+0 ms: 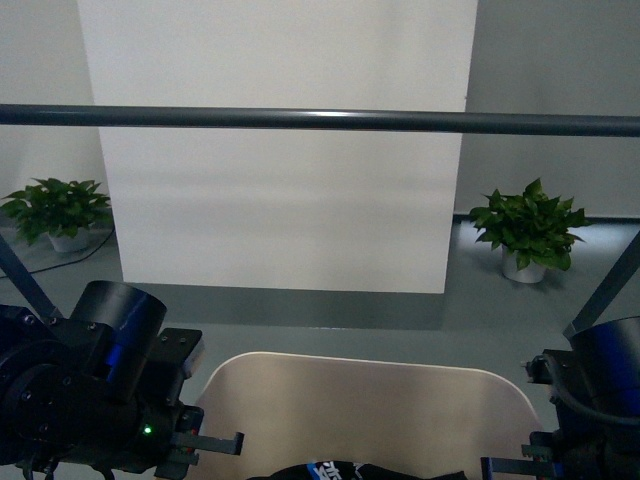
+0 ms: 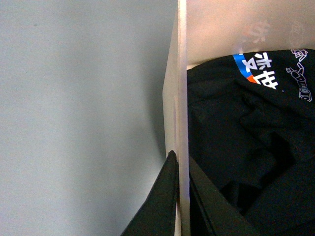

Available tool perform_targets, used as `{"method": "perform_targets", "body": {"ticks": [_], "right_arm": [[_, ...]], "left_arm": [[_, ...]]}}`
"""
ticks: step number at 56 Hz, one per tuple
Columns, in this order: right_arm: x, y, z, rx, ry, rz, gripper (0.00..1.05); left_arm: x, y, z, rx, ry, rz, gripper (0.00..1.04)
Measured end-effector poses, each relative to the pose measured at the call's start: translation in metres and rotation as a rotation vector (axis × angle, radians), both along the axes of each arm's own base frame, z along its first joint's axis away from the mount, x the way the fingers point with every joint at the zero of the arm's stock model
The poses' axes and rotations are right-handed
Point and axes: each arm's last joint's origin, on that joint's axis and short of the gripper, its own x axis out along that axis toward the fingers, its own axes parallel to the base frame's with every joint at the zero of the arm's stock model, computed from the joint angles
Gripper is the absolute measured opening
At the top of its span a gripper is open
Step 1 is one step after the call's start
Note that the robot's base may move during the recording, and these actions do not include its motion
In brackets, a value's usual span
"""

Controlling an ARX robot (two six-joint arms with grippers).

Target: Move hamper under clothes hanger

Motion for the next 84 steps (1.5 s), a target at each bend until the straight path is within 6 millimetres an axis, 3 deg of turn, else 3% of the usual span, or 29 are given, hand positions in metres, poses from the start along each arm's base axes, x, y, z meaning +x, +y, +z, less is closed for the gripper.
{"method": "perform_targets", "body": {"ticks": [10,43,51,84], "right_arm": [[-0.001,0.008,0.0,0.013,0.002,0.033,0.03],[0.0,0.004,0.0,0.002,0.012,-0.026,0.03],[0.01,0.012,-0.002,0.067,0.031,-0.14,0.03],[0.05,0.031,-0.025,0.06,0.07,-0.127,0.03]], "left_arm": [[0.001,0.008,0.0,0.006,0.0,0.024,0.04],[0.001,0.005,0.0,0.004,-0.02,0.058,0.04],[0.003,0.004,-0.005,-0.028,-0.027,0.145,0.04],[0.015,0.01,-0.022,-0.026,0.003,0.217,0.04]]}}
